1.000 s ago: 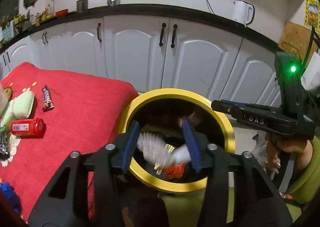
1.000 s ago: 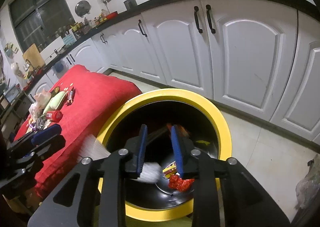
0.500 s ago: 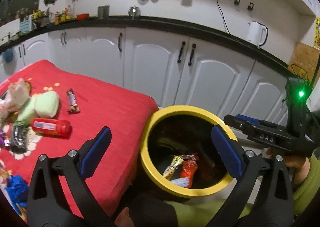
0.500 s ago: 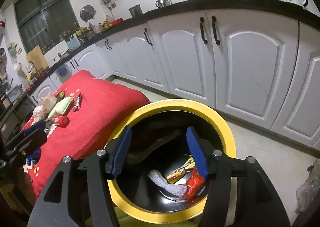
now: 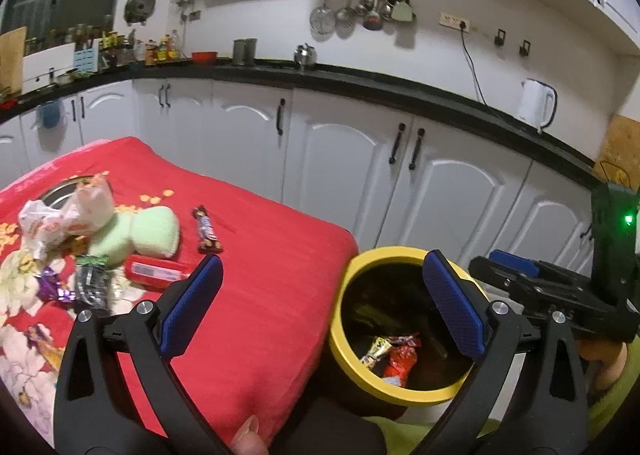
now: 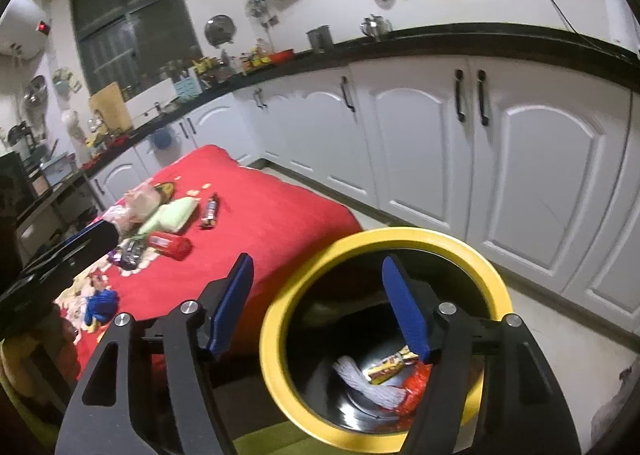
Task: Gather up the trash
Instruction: 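Move both tools back over the remaining items on the blanket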
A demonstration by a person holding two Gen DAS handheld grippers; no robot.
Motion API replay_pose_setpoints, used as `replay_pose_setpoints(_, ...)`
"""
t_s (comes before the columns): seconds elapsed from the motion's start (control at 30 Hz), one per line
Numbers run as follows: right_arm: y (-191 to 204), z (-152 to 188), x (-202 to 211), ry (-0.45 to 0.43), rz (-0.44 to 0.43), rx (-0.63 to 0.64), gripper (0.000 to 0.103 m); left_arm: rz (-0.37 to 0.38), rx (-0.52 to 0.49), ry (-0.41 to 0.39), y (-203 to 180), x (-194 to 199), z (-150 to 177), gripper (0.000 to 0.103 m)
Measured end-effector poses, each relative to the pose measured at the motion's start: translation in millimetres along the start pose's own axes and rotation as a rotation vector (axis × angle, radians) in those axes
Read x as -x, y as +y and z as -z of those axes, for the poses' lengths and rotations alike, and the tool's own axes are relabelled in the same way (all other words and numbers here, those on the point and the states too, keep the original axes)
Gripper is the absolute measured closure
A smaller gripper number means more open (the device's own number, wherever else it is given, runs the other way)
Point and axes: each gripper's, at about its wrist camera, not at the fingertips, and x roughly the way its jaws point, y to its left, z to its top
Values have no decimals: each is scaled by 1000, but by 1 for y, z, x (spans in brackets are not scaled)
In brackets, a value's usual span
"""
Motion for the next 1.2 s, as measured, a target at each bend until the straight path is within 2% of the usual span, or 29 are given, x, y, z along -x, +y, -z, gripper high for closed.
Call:
replay_pose_setpoints(0.57, 74, -5, -12, 13, -139, 127, 33, -103, 70, -63, 58, 32, -12, 11)
replay_pose_setpoints(0.77, 97, -5, -27, 38, -184, 161, 31, -156, 83, -72, 80, 41, -15, 11)
replay_pose_setpoints(1.2, 148, -5, -74, 89, -256, 283, 29, -271, 194, -96, 148, 48, -18, 11)
